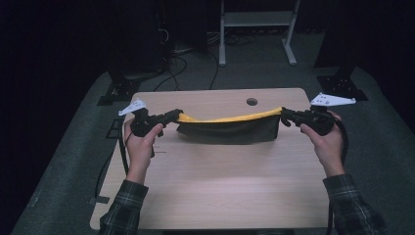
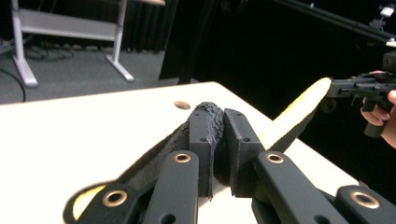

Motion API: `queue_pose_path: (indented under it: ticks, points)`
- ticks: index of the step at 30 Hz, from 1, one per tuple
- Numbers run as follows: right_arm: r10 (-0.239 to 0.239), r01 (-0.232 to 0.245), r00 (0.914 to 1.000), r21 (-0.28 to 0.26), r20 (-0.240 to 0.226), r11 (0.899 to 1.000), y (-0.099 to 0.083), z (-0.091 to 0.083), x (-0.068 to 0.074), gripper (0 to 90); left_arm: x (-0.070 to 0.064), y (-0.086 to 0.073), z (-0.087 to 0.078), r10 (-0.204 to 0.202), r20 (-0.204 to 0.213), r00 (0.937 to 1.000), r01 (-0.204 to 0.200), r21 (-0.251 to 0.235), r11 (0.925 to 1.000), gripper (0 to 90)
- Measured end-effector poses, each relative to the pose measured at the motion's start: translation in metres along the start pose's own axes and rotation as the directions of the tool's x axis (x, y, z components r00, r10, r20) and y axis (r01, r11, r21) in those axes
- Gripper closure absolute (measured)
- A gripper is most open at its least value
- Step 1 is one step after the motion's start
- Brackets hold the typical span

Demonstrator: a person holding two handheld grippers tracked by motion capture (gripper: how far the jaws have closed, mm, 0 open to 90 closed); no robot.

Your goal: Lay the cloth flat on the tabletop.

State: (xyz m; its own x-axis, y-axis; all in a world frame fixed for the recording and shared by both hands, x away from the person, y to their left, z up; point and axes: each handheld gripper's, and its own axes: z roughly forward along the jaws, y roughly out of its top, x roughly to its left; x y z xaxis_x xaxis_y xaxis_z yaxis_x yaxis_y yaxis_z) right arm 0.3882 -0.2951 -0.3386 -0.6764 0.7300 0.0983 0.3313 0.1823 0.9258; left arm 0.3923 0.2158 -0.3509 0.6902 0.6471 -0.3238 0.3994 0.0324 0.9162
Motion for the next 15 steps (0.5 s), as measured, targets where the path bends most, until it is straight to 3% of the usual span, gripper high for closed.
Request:
queue_pose_path:
  ticks: [5,15]
  points:
    - [0.004,-0.003,0.9993,0.043,-0.038,0.999,-0.024,-0.008,0.011,85.4,-0.010,-0.023,-0.012,-0.020,0.014,0.9997,0.019,0.059,0.9981,82.0]
    - [-0.011,0.023,0.9954,0.123,-0.095,0.992,-0.067,-0.022,0.032,85.4,-0.030,-0.059,-0.032,0.020,0.032,0.9993,-0.025,0.168,0.9854,81.8]
